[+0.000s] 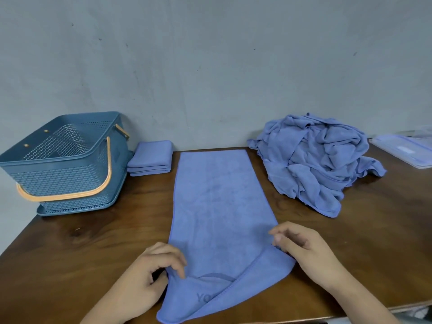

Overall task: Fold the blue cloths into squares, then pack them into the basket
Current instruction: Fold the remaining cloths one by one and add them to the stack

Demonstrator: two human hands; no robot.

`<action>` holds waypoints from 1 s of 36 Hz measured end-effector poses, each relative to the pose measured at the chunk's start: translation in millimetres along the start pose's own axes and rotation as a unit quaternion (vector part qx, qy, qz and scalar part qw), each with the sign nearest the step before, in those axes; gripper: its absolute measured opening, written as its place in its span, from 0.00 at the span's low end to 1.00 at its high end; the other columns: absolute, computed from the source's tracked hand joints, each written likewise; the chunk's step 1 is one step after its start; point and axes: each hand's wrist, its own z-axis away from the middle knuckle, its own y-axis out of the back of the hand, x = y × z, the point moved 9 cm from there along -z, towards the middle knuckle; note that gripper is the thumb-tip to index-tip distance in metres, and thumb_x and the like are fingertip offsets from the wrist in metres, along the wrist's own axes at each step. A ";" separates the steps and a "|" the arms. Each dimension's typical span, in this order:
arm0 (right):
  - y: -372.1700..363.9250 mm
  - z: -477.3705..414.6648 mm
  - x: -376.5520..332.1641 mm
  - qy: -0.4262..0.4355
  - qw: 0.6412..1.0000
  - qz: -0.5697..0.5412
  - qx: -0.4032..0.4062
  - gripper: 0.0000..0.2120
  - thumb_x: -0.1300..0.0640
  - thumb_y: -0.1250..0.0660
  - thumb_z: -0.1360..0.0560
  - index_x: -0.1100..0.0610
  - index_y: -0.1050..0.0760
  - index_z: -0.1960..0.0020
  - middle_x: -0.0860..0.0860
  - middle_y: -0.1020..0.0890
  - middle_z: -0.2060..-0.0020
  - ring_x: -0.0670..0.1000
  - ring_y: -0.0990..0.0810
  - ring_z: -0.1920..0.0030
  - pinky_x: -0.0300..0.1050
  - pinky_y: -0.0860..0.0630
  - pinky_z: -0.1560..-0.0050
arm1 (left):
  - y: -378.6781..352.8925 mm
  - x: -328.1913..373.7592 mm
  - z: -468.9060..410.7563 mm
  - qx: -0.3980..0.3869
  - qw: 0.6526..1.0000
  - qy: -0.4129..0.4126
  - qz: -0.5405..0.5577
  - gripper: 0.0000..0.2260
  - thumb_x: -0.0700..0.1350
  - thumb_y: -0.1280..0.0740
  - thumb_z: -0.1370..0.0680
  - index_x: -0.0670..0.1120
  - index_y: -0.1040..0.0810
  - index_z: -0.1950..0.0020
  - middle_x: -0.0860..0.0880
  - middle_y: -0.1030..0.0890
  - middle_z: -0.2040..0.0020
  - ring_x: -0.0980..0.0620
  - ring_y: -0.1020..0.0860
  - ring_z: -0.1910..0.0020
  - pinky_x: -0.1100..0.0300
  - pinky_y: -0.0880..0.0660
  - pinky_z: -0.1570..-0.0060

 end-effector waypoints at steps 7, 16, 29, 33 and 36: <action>-5.5 -3.4 -1.6 0.039 0.990 0.129 -0.030 0.18 0.62 0.25 0.22 0.40 0.17 0.42 0.47 0.18 0.49 0.48 0.24 0.61 0.39 0.26 0.58 | -0.7 -3.4 5.6 -0.071 0.997 0.014 0.036 0.24 0.27 0.31 0.25 0.58 0.14 0.48 0.56 0.19 0.33 0.51 0.24 0.28 0.61 0.45 0.22; -20.7 5.1 2.5 0.082 0.954 0.284 -0.057 0.12 0.59 0.30 0.24 0.40 0.22 0.50 0.43 0.25 0.57 0.50 0.24 0.52 0.40 0.26 0.54 | -1.8 -2.2 18.2 -0.081 0.996 0.027 0.013 0.14 0.42 0.22 0.24 0.61 0.13 0.45 0.59 0.20 0.31 0.55 0.28 0.24 0.53 0.48 0.20; 3.9 9.3 5.7 0.031 0.998 0.049 -0.007 0.08 0.66 0.40 0.15 0.56 0.24 0.47 0.59 0.27 0.63 0.63 0.31 0.60 0.53 0.35 0.56 | 1.9 -4.3 17.1 -0.049 0.997 0.045 0.037 0.10 0.43 0.23 0.23 0.55 0.12 0.44 0.51 0.16 0.45 0.48 0.19 0.42 0.52 0.42 0.22; 8.1 7.5 5.8 0.028 0.999 0.021 0.022 0.04 0.57 0.38 0.14 0.54 0.24 0.44 0.60 0.26 0.59 0.59 0.30 0.58 0.52 0.34 0.53 | 6.5 -9.6 18.7 -0.024 0.994 0.063 0.090 0.09 0.54 0.25 0.20 0.48 0.13 0.49 0.49 0.16 0.51 0.48 0.19 0.48 0.51 0.32 0.33; 11.5 4.9 6.1 0.026 0.998 0.013 0.048 0.06 0.52 0.37 0.15 0.52 0.23 0.41 0.59 0.21 0.55 0.63 0.23 0.50 0.54 0.30 0.47 | 8.6 -15.2 20.1 0.019 0.975 0.110 0.190 0.13 0.53 0.28 0.19 0.45 0.13 0.41 0.48 0.13 0.45 0.46 0.16 0.42 0.55 0.25 0.36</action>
